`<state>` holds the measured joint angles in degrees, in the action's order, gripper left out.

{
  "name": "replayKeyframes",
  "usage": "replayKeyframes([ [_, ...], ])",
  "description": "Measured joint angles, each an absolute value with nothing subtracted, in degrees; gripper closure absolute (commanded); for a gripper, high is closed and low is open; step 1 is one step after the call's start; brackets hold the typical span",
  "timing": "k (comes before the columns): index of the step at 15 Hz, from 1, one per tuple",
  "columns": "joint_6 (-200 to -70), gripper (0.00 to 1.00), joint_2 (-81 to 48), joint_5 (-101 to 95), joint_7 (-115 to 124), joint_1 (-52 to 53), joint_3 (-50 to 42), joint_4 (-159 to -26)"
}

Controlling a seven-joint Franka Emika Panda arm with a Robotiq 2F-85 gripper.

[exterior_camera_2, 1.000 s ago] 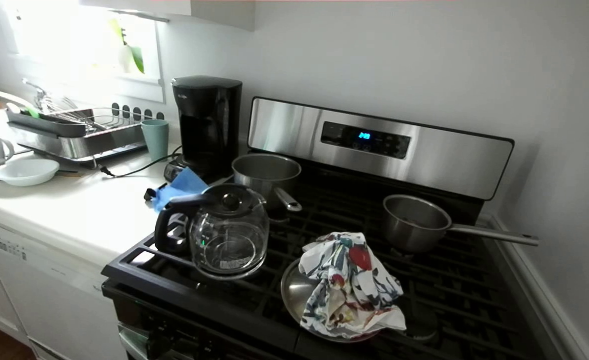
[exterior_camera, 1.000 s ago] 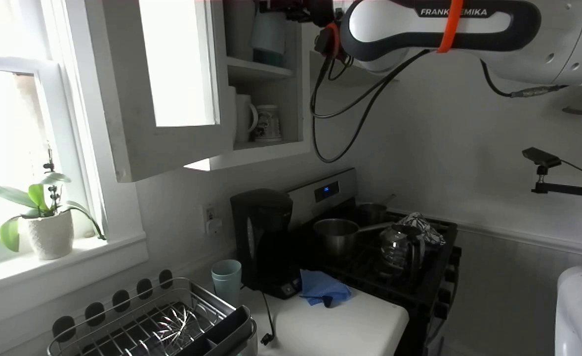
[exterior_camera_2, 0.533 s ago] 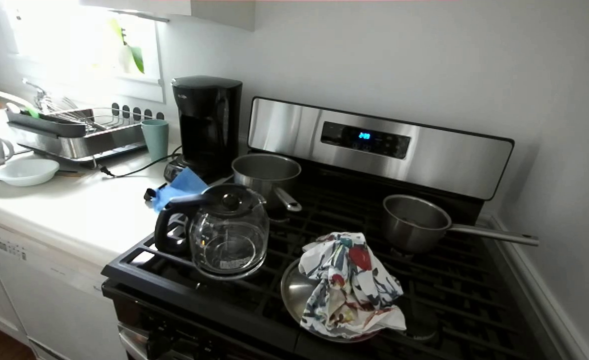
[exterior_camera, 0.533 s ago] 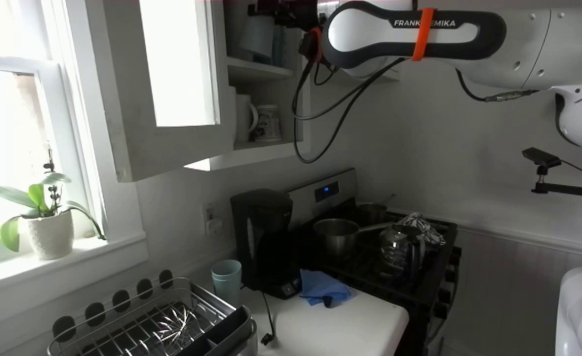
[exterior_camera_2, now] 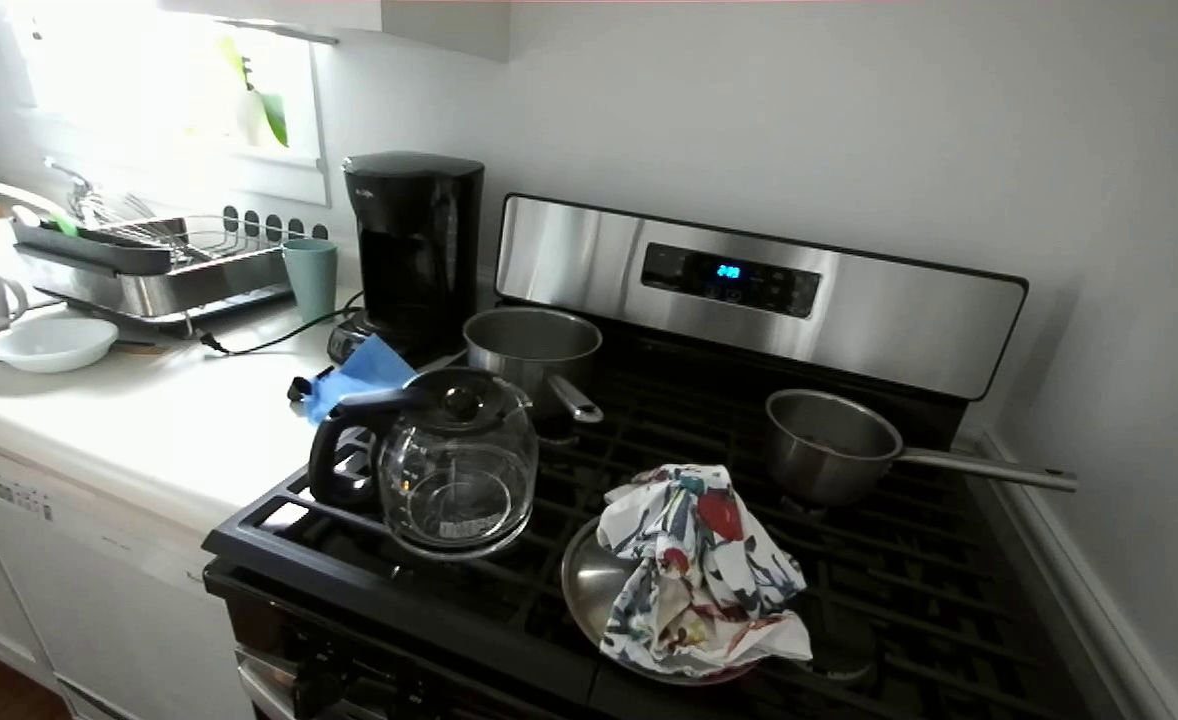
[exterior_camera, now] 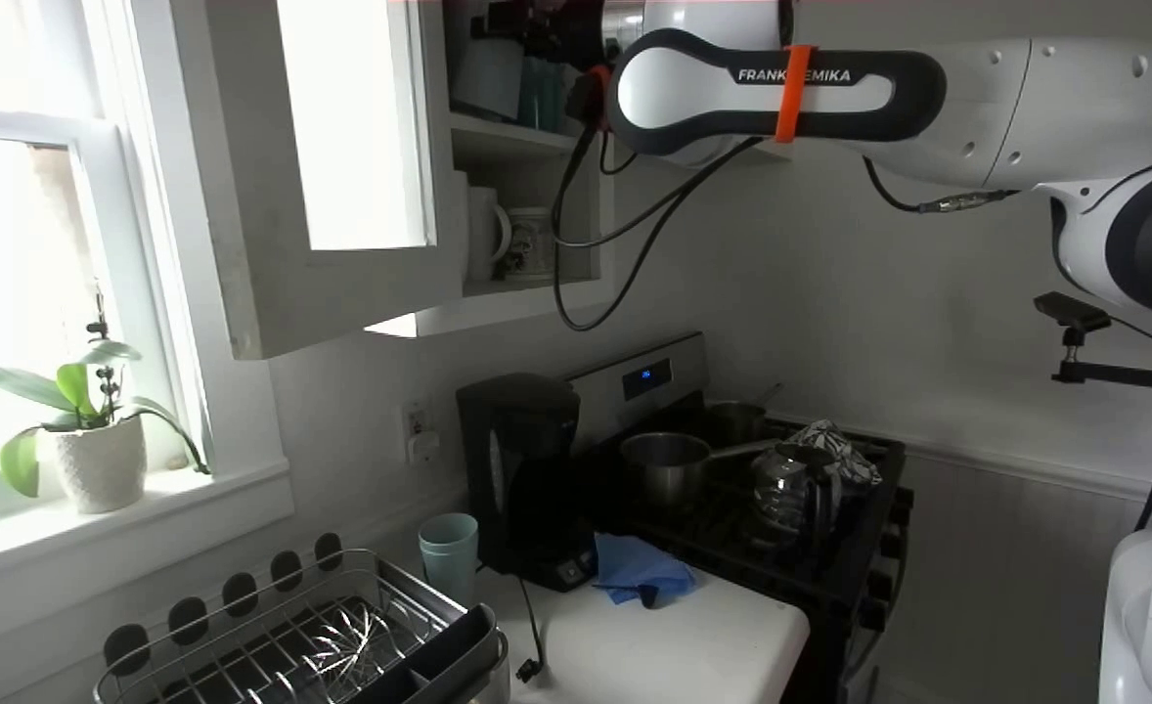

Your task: Pick up the blue cup from the bottom shelf and move it to the second shelf from the bottom in the top open cabinet

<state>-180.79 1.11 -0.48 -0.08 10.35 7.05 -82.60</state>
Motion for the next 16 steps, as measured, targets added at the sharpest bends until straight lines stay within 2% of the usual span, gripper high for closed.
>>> replayKeyframes([
  [6, -181.1, 0.49, -1.4, -2.7, 0.9, 10.9, 7.3, -80.2],
  [7, -181.1, 0.06, -1.7, -3.0, 1.0, 11.0, 7.3, -79.9],
  [8, -181.1, 0.05, -1.9, -3.2, 1.1, 11.0, 7.3, -79.6],
  [9, -181.1, 0.0, -2.1, -3.6, 1.2, 11.1, 7.3, -79.4],
  [16, -181.1, 0.0, -2.9, -5.5, 2.9, 11.4, 7.3, -79.2],
])
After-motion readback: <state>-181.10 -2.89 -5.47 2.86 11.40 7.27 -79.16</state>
